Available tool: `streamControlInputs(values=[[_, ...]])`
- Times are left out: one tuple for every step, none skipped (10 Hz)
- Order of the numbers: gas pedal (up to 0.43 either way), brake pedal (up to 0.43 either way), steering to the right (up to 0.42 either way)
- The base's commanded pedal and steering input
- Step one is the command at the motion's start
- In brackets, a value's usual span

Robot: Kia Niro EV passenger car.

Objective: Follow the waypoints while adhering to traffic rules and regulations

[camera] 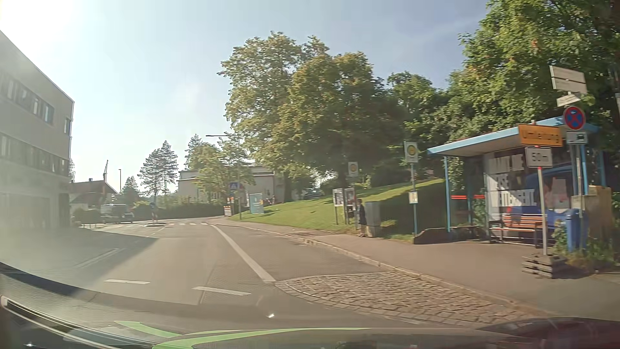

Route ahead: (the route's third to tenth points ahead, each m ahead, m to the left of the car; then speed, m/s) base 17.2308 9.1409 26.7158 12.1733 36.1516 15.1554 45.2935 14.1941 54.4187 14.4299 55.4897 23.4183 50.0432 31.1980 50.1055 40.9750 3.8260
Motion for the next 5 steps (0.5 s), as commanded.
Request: streamControlInputs(values=[[0.087, 0.0, -0.615], [0.087, 0.0, -0.587], [0.087, 0.0, -0.546], [0.087, 0.0, -0.5], [0.087, 0.0, -0.44]])
